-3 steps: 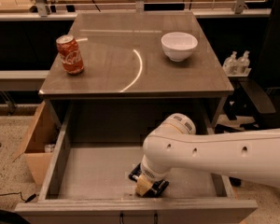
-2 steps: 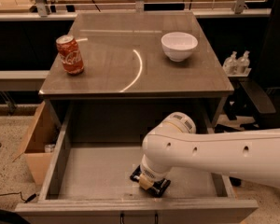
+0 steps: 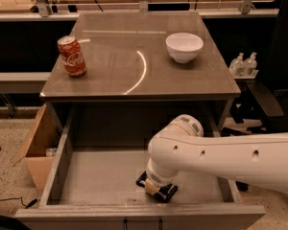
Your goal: Pick rxbar blueberry from top drawer and place on counter
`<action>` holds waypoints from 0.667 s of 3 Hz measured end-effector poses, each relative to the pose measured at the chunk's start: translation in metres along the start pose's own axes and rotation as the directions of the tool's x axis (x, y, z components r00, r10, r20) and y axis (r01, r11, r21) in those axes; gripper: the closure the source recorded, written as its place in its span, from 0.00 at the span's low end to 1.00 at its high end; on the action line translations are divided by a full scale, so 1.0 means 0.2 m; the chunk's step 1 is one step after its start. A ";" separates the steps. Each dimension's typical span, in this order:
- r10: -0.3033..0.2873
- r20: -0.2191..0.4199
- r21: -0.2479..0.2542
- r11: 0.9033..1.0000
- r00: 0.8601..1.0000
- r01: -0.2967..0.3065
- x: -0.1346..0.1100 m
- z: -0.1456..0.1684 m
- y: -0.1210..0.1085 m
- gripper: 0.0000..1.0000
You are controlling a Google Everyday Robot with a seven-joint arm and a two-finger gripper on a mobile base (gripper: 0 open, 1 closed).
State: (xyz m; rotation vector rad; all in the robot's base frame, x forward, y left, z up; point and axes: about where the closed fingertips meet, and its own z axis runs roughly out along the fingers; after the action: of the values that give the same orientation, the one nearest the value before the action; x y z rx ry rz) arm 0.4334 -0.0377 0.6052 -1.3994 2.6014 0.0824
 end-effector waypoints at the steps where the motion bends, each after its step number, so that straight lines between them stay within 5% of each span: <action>1: -0.003 0.020 -0.002 1.000 1.000 0.003 0.00 -0.03 -0.01 1.00; 2: -0.014 0.060 -0.012 1.000 0.998 0.015 0.02 -0.10 -0.05 1.00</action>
Offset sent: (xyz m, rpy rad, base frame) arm 0.0129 -0.0505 0.0725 0.2016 -0.0774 0.0749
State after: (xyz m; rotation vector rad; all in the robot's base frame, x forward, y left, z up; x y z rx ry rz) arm 0.4372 -0.0499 0.6250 -1.3975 2.5461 0.1366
